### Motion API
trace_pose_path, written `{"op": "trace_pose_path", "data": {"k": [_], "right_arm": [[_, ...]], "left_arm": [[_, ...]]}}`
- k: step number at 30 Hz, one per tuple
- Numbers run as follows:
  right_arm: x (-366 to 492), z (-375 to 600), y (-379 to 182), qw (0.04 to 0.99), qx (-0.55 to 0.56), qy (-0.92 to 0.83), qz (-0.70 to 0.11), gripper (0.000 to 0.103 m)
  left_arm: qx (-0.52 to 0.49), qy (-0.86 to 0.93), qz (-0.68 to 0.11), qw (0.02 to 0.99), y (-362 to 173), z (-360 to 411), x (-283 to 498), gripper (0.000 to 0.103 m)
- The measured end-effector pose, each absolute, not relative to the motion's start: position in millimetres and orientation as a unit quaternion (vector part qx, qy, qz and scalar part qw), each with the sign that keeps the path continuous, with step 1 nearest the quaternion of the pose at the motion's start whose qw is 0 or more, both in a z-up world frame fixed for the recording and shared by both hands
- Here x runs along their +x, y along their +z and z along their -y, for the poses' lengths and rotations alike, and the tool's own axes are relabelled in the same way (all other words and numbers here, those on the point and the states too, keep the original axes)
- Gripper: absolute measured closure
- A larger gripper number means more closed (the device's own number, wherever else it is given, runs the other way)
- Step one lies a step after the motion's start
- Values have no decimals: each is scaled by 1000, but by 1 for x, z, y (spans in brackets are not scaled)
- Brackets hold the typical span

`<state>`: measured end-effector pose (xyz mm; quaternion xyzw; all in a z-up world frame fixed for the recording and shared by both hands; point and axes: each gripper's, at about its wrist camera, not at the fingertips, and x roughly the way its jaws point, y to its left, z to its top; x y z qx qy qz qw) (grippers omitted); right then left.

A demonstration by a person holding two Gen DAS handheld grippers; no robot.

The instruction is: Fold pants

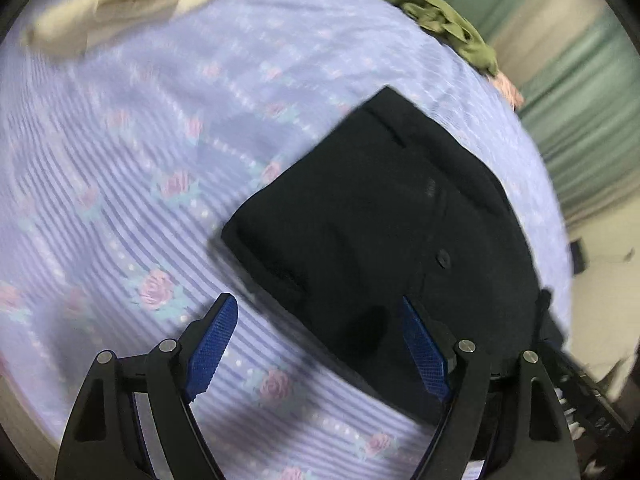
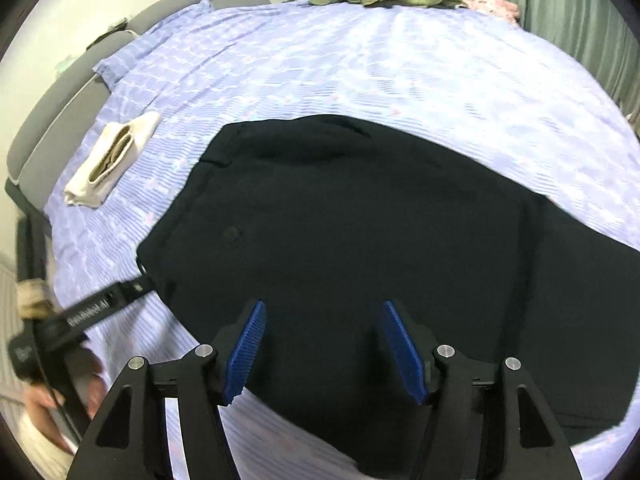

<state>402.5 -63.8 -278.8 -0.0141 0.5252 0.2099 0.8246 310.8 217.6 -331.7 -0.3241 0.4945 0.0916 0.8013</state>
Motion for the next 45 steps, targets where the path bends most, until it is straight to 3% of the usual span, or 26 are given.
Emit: {"op": "trace_pose_path", "data": {"k": [4,8,9,10,15,19,23,29,30,34,36,45], "right_arm": [[410,42,-288,821,-18,215,-529,40],[415,32,-298,813,-14,216,-540,40],[415,32,-300,811,-11,215,-543,40],[416,30,-302,810,-10,215,-545,40],[417,39,-302,812,-6,206,-546,40],[420,50,-300,814,4,196,-547,40],[423,52,-300,815,12,189,-548,40],[424,50,-300,818,9,177,-547,40],[424,50,-300,818,11,175,-548,40],[422,53,-297,816,20,171,-551,40],[420,57,-289,819,20,172,-546,40],[407,103,-230,846,23,160,-509,40]], "left_arm": [[-443,69,-462,765,-364,-243,313,22],[-499,67,-436,746,-378,-254,320,22],[-503,66,-432,746,-378,-254,322,25],[-500,57,-431,749,-375,-251,324,40],[-486,11,-399,778,-334,-243,321,63],[-526,-47,-343,777,-318,-242,321,60],[-504,20,-428,750,-359,-240,347,55],[-518,54,-439,732,-372,-235,364,55],[-516,58,-441,732,-369,-234,367,60],[-482,67,-444,753,-336,-226,379,79],[-461,66,-437,769,-315,-222,382,83],[-194,40,-418,887,-180,-105,415,84]]}}
